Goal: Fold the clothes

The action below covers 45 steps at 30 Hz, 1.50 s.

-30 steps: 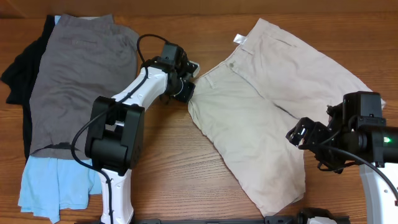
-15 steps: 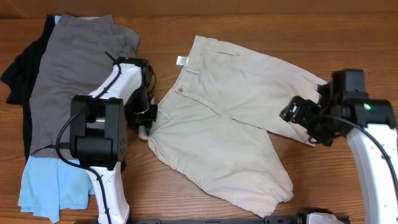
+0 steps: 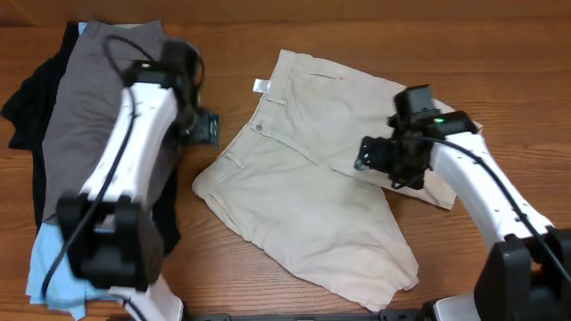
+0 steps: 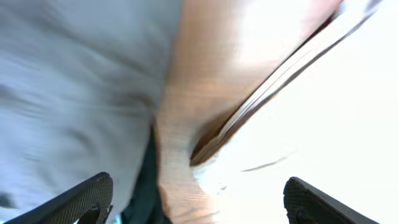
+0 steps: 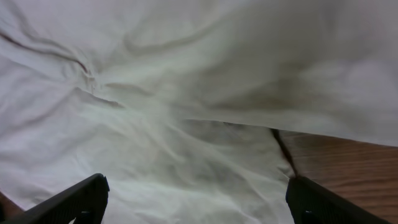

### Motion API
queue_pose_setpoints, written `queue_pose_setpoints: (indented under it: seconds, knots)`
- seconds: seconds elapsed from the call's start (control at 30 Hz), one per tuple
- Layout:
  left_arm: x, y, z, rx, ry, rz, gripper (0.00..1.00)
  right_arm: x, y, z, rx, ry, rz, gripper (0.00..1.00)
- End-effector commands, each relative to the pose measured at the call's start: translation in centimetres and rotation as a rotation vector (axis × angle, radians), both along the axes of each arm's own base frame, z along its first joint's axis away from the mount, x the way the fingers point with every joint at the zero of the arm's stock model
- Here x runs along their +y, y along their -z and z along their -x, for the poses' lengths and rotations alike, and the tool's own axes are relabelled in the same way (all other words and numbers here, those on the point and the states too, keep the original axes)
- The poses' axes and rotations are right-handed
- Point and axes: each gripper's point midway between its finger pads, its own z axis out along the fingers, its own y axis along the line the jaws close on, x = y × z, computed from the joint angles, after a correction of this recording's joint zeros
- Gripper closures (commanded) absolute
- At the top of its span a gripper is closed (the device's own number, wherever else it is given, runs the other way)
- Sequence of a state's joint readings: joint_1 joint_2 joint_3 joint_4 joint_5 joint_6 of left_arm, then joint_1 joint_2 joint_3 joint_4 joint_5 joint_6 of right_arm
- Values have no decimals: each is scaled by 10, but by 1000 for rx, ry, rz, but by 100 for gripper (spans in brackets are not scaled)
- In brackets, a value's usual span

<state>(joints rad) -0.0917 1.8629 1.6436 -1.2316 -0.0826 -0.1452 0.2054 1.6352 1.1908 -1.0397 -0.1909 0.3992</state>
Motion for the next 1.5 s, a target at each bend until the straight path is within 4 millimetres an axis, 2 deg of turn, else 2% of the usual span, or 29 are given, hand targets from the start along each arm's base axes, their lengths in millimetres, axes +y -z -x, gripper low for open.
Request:
queue_pose_setpoints:
  seconds: [0.0,0.07,0.13,0.3,0.6,0.77,0.87,0.93,1.03,1.2,1.3,1.37,1.47]
  knots:
    - [-6,-81,-7,-258,-1,53,6,9,26,7,78,-4,59,4]
    - [-5,-99,-4,-312,1,58,3,15,39,15,133,-17,75,4]
    - [-5,-107,-1,-333,12,56,3,20,49,22,179,-26,89,4]
    - [-5,-107,1,-328,30,50,2,21,62,35,242,30,136,4]
    - [-5,-109,-2,-342,44,47,2,-9,104,54,245,141,225,5]
    - [-5,-108,-3,-344,44,47,2,-41,121,63,247,215,287,5]
    - [-5,-108,-3,-343,44,47,2,-65,125,48,189,246,321,5]
    - [-5,-108,-3,-342,44,47,2,-77,125,29,115,230,324,5]
    - [-5,-106,-3,-337,44,48,3,-98,123,-4,-6,317,311,6]
    - [-6,-101,-2,-324,45,49,2,-123,115,-47,-167,411,260,7]
    - [-6,-97,-3,-314,45,49,3,-125,106,-66,-237,362,221,6]
    - [-6,-92,-4,-298,45,48,3,-124,99,-72,-234,339,206,2]
    - [-6,-85,-4,-272,44,48,8,-117,68,-76,-151,311,172,0]
